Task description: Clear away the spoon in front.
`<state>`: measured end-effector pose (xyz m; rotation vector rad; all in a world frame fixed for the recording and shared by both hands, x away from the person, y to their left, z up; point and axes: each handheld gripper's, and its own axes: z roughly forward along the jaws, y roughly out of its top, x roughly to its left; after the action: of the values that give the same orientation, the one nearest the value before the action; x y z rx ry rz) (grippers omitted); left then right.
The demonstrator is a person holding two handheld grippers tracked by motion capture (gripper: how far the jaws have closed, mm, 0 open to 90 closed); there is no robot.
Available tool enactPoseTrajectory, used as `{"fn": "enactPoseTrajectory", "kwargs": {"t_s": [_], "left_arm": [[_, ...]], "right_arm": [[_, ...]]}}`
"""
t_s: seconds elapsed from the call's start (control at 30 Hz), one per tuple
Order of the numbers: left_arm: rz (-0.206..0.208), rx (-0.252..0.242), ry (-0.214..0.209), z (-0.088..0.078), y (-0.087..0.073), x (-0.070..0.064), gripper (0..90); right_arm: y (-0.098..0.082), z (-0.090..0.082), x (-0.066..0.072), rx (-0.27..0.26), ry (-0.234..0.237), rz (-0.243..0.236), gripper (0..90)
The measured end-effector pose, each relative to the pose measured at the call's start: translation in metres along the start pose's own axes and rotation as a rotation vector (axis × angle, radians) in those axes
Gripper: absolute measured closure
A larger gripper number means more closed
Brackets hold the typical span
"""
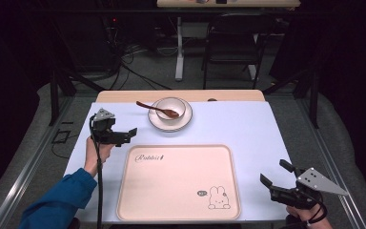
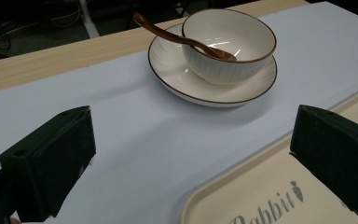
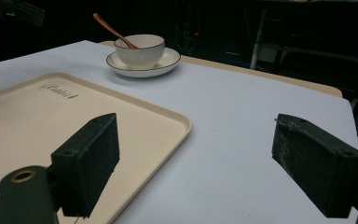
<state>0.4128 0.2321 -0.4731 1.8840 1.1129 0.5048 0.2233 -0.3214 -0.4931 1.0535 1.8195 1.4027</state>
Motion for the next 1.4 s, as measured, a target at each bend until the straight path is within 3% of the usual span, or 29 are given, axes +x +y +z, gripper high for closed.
{"fn": "enactPoseTrajectory", "kwargs": {"t_s": [0.33,0.63,1.4], "left_arm": [[-0.013,-0.008,-0.001,0.018,0.012,-0.001,0.4],[-0.05,-0.025,-0.003,0.036,0.021,-0.002,0.7],[-0.123,-0.038,0.002,0.07,0.032,0.001,2.4]], "right_arm": [[0.0,0.0,-0.001,-0.004,-0.002,-0.005,14.0],[0.0,0.0,-0.001,-0.004,-0.001,-0.006,14.0],[0.0,-0.001,-0.001,-0.007,-0.001,-0.004,14.0]]}}
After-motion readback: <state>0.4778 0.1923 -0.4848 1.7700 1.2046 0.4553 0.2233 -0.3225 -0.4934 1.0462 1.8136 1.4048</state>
